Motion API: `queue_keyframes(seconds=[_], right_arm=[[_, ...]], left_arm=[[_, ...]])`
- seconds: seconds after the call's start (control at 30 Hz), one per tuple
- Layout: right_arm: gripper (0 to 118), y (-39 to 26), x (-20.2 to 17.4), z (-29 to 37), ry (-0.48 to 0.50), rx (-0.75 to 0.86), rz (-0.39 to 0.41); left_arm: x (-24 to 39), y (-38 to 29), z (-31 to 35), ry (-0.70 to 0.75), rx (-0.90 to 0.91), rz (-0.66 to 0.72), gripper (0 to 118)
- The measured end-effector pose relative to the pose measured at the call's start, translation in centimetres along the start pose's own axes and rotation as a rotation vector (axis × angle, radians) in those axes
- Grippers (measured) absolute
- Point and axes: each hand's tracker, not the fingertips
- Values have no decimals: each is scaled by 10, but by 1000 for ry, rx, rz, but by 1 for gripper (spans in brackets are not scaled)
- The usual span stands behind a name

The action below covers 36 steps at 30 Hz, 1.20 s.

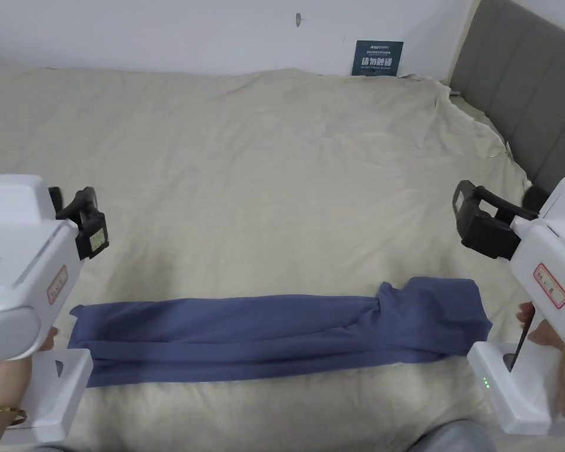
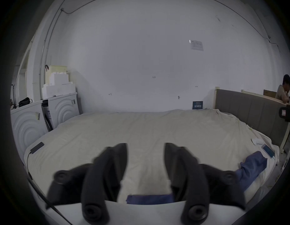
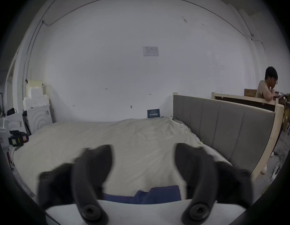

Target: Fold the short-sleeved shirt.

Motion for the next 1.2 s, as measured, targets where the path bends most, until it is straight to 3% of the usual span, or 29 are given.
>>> queue_keyframes(seconds=[0.03, 0.37, 0.57, 0.63, 0.67, 0.7, 0.73, 0.9, 1.1, 1.2], right_arm=[[1, -1, -3, 0, 6, -1, -3], [0, -5, -11, -5, 10, -10, 20], [0, -6, -11, -9, 12, -25, 27], [0, -5, -11, -9, 13, -31, 25], [0, -5, -11, -10, 13, -33, 23], [0, -5, -11, -10, 12, -33, 24], [0, -5, -11, -11, 10, -34, 26], [0, -5, -13, -12, 2, -51, 38], [0, -11, -16, -15, -11, -82, 40], [0, -14, -18, -18, -12, -105, 44]], left_arm=[[1, -2, 0, -2, -2, 5, 0], [-7, 0, 3, -52, -18, 65, 0], [-49, 7, -16, -116, -98, 376, 2], [-70, 8, -26, -134, -160, 445, 31], [-84, 3, -37, -162, -207, 487, 57], [-96, -2, -45, -184, -253, 521, 94], [-106, -6, -51, -213, -300, 545, 114], [-151, -43, -75, -274, -508, 625, 118], [-180, -108, -85, -403, -629, 853, 118], [-180, -133, -90, -401, -709, 869, 118]])
